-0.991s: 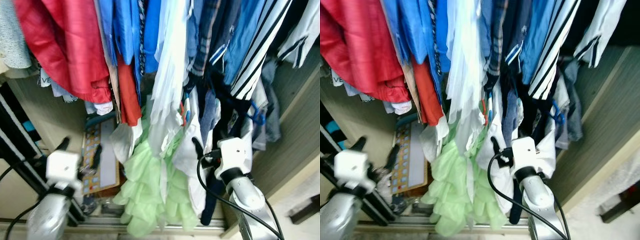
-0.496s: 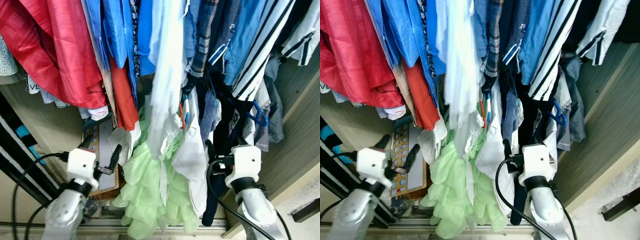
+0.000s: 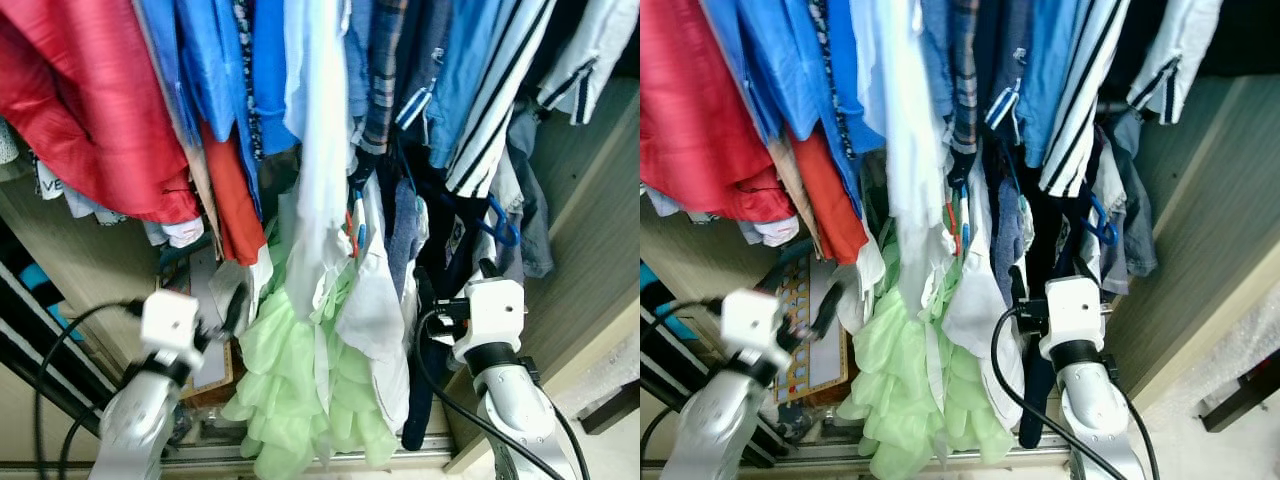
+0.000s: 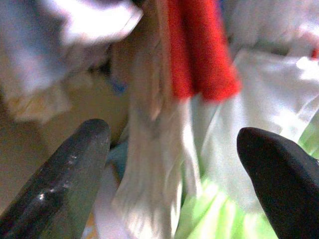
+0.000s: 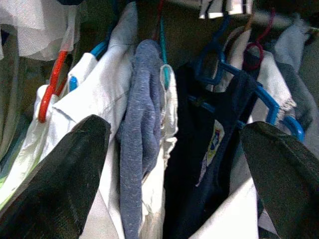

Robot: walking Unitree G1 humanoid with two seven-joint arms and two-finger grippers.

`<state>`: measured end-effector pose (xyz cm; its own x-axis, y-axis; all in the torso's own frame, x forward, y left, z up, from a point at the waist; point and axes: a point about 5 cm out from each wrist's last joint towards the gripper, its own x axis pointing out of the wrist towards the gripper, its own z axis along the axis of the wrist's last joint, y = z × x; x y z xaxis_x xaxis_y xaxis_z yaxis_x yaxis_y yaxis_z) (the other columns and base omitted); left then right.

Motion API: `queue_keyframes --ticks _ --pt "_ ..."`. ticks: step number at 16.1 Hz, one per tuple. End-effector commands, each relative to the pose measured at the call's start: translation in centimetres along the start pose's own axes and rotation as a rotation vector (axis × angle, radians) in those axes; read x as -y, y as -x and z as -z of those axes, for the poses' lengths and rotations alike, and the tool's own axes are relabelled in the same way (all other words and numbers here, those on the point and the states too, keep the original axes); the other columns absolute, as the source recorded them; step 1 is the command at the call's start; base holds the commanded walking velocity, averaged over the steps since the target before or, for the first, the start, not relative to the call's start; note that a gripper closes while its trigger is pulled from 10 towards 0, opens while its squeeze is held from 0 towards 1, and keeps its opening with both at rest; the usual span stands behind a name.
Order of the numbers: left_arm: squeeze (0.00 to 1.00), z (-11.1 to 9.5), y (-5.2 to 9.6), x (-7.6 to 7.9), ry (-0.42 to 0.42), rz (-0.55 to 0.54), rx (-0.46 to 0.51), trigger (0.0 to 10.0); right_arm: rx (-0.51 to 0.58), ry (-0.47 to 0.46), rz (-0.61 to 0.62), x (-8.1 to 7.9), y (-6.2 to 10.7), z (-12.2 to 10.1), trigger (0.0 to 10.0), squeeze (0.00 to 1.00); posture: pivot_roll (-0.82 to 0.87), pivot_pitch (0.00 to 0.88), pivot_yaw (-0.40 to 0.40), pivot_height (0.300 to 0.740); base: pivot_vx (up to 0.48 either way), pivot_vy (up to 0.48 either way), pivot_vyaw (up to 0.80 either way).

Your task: Clean up the room

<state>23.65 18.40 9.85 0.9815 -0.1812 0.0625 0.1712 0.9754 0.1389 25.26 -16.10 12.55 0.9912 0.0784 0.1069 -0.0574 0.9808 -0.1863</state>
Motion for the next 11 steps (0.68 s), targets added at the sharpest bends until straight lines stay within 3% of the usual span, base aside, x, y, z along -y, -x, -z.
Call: queue_keyframes --ticks 1,2,8,11 --pt "0.00 -0.29 0.82 -0.61 -0.003 -0.015 0.002 10.0 -0.014 0.001 -0.026 -0.61 -0.61 0.13 10.0 0.00 -0.02 0.000 -0.008 0.740 0.000 0.000 0.00" --pt "0.00 -0.25 0.93 -0.59 -0.003 -0.013 0.001 10.0 -0.014 0.001 -0.027 -0.66 -0.67 0.11 10.0 0.00 -0.02 0.000 -0.008 0.740 0.000 0.000 0.00" --pt "0.00 -0.72 0.47 -0.43 -0.023 -0.014 0.013 10.0 -0.024 0.005 -0.052 -1.33 -0.54 0.41 10.0 0.00 -0.01 0.000 -0.009 0.740 0.000 0.000 0.80" --pt "0.00 -0.83 0.40 -0.37 -0.034 -0.028 0.015 10.0 -0.015 0.010 -0.067 -1.41 -1.23 0.31 10.0 0.00 -0.01 0.000 -0.012 0.740 0.000 0.000 0.80"
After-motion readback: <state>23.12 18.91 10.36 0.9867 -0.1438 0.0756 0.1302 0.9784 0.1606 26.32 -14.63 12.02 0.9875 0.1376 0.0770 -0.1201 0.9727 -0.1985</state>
